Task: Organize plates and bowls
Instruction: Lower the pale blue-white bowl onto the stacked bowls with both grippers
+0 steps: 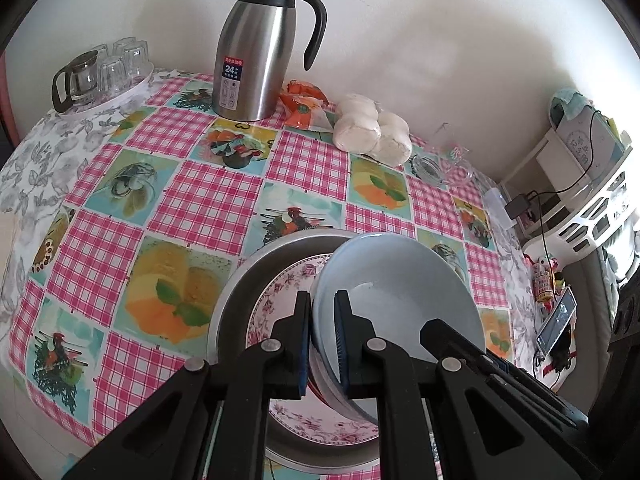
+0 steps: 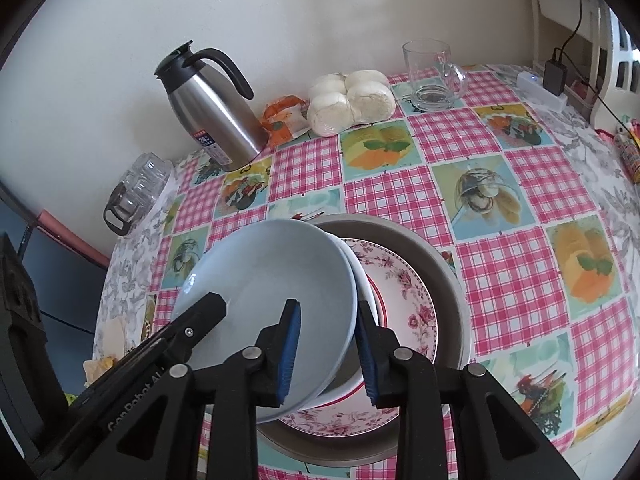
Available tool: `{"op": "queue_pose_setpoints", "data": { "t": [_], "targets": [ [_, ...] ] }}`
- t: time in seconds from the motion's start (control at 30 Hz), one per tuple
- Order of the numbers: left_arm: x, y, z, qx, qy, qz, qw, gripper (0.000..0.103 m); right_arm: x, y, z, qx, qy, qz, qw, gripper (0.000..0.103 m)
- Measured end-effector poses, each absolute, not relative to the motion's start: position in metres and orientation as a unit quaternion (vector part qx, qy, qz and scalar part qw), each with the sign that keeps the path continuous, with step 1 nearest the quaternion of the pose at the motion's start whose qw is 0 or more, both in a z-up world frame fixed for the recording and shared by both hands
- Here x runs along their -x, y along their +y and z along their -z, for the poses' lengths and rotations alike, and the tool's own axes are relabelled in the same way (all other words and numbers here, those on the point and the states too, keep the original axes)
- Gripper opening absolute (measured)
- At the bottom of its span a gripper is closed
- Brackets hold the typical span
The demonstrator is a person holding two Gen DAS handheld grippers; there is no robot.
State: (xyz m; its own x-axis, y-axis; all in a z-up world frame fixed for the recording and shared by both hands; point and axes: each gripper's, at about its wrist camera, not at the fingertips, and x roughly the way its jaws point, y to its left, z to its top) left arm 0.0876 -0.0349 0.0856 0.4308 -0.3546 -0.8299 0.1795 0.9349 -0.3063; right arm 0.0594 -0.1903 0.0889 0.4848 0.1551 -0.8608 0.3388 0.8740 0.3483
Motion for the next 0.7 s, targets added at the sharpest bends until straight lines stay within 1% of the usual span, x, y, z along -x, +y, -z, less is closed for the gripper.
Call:
{"op": "queue_pose_setpoints", "data": {
  "t": [0.2,0.4,0.47,0.5,0.53,0.7],
  "targets": [
    [-0.088,-0.035,-0.086,0.087,0.508,0.164,0.841,0.012,-0.057,-0.198,-0.091,-0.263,0.492,0.052,0.828,0.031],
    [-0.088,-0.036,-0.086,0.086,0.509,0.164,0.84,0.012,-0.056,-0.201,-0.095,-0.266,0.486,0.052,0.831,0.034],
    [-0.088,-0.036,-0.086,0.086,0.509,0.164,0.841,0.012,-0.053,-0.204,-0.101,-0.254,0.476,0.072,0.839,0.046],
    [-0.088,-0.036,-0.086,0.087,0.508,0.167,0.84,0.011,-0.051,-0.205,-0.103,-0.252,0.47,0.077,0.842,0.057],
    [-0.088,-0.037,-0.086,0.085,0.508,0.166,0.841,0.011,-0.05,-0.208,-0.106,-0.253,0.463,0.08,0.846,0.059],
    [-0.088,-0.037,-0.085,0.085,0.51,0.166,0.84,0.011,-0.047,-0.222,-0.101,-0.27,0.463,0.091,0.839,0.059]
  ]
}}
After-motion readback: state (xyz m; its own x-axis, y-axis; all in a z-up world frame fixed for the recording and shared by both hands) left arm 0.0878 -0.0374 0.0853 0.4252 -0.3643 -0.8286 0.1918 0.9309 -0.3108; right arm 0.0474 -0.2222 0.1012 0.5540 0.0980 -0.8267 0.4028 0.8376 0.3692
